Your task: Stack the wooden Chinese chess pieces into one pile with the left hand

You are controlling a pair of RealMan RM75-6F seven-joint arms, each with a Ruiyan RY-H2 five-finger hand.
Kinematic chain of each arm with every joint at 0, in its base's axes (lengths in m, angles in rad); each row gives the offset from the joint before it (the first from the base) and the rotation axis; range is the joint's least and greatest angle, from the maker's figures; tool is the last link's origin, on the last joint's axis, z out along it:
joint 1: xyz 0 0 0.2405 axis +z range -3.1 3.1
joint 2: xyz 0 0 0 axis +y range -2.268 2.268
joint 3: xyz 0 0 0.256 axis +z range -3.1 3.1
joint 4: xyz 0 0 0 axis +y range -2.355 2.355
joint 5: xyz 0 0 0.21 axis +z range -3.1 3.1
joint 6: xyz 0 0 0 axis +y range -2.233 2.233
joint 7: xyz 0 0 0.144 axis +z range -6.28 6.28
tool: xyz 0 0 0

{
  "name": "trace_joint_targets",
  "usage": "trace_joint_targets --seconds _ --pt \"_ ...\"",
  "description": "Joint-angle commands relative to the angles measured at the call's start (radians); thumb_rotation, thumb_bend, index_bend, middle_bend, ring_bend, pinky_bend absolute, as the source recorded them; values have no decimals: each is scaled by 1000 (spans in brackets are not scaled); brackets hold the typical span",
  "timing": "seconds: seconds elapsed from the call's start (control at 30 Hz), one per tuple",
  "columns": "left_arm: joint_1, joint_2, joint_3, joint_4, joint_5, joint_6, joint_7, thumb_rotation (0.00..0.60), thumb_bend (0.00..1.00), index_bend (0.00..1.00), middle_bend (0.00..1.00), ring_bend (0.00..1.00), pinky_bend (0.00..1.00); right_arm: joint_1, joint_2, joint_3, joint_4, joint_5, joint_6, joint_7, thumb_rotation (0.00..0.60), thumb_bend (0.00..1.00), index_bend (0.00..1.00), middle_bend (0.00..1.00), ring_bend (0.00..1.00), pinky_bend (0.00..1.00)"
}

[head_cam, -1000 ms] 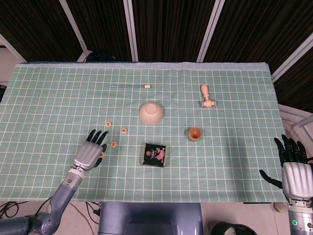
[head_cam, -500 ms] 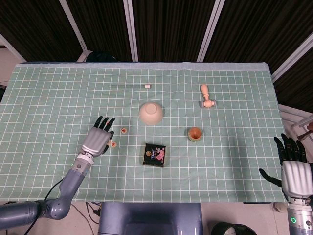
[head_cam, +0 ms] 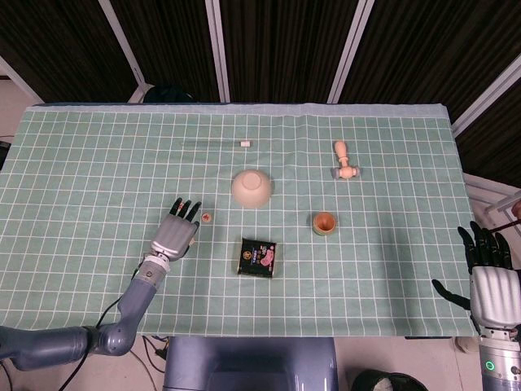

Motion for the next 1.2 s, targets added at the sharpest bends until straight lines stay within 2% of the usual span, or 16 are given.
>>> trace_joint_targets --seconds 0.03,1.2 --pt "-9 -14 4 14 -5 3 1 600 306 493 0 0 0 0 0 1 -1 1 0 1 600 232 95 13 0 0" --pt "-41 -30 43 12 -55 78 61 600 305 434 0 0 0 0 -3 3 1 8 3 -6 600 233 95 13 0 0"
